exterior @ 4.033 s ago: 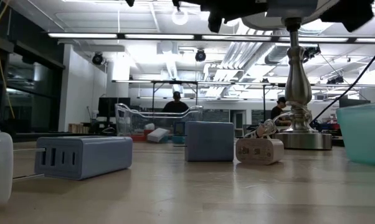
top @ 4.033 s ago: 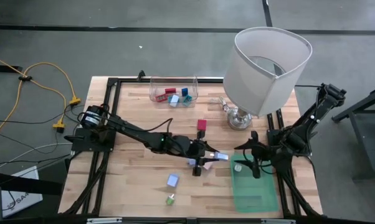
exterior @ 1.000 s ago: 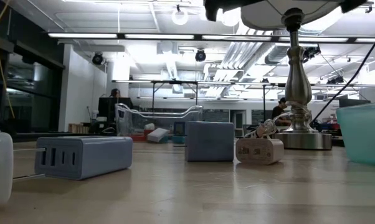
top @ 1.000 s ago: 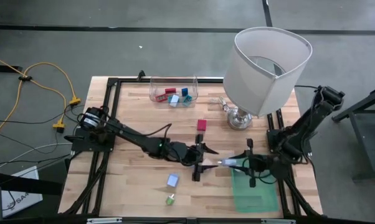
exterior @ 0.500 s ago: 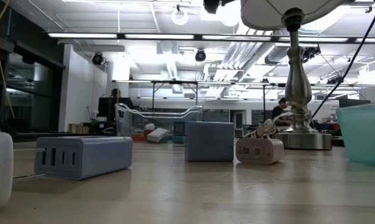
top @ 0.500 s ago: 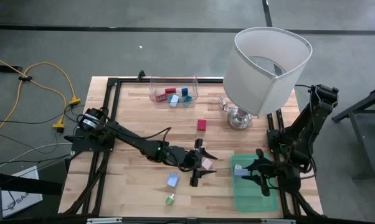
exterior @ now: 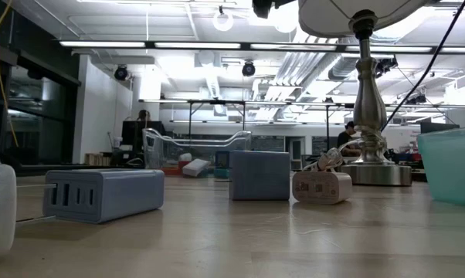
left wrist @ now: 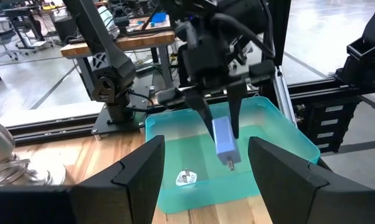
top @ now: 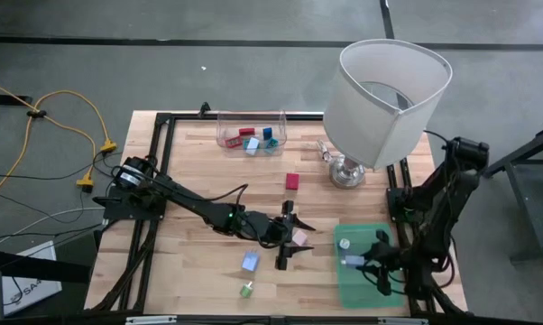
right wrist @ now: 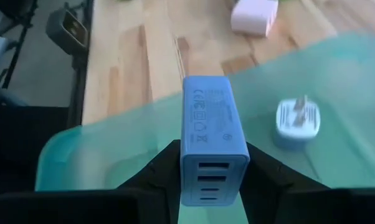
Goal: Pick & Place Office items
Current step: Put the left light blue charger adapter into the green bin, then put the bottom light blue charger adapter into the green bin
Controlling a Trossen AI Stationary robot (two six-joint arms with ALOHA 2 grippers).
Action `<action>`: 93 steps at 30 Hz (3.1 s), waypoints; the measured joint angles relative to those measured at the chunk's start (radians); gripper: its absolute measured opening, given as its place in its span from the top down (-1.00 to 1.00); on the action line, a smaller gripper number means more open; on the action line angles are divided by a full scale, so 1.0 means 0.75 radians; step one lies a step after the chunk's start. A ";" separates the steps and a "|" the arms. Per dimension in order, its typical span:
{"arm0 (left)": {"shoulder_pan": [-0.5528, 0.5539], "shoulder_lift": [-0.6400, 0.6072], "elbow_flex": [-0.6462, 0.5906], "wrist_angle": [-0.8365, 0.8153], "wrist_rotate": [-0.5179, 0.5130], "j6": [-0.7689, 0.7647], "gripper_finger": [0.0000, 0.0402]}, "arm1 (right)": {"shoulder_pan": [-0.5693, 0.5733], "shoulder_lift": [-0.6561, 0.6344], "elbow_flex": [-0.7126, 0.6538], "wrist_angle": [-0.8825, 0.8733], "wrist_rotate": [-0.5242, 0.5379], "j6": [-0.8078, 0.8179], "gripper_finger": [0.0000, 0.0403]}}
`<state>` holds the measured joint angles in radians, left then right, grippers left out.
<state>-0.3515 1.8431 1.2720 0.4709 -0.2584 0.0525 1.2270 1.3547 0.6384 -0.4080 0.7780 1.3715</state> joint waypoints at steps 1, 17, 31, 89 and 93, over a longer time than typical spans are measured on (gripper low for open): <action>0.000 0.000 0.000 0.000 0.000 0.000 -0.11 | 0.008 0.027 0.000 0.000 -0.001 0.034 0.43; 0.001 0.001 0.000 0.000 0.000 0.001 -0.11 | 0.031 0.252 0.000 0.037 -0.085 0.264 0.32; 0.001 0.001 0.000 0.000 0.000 0.001 -0.11 | 0.031 0.247 0.000 0.058 -0.045 0.216 0.30; -0.120 -0.158 0.001 -0.447 -0.187 -0.045 -0.11 | -0.303 -0.158 0.000 0.218 0.105 -0.546 0.31; -0.144 -0.187 0.001 -0.567 -0.187 -0.099 -0.11 | -0.305 -0.224 0.000 0.237 0.108 -0.642 0.31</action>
<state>-0.4596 1.7026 1.2728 0.0459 -0.3985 -0.0222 0.9982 1.1864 0.6384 -0.2302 0.8593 0.8901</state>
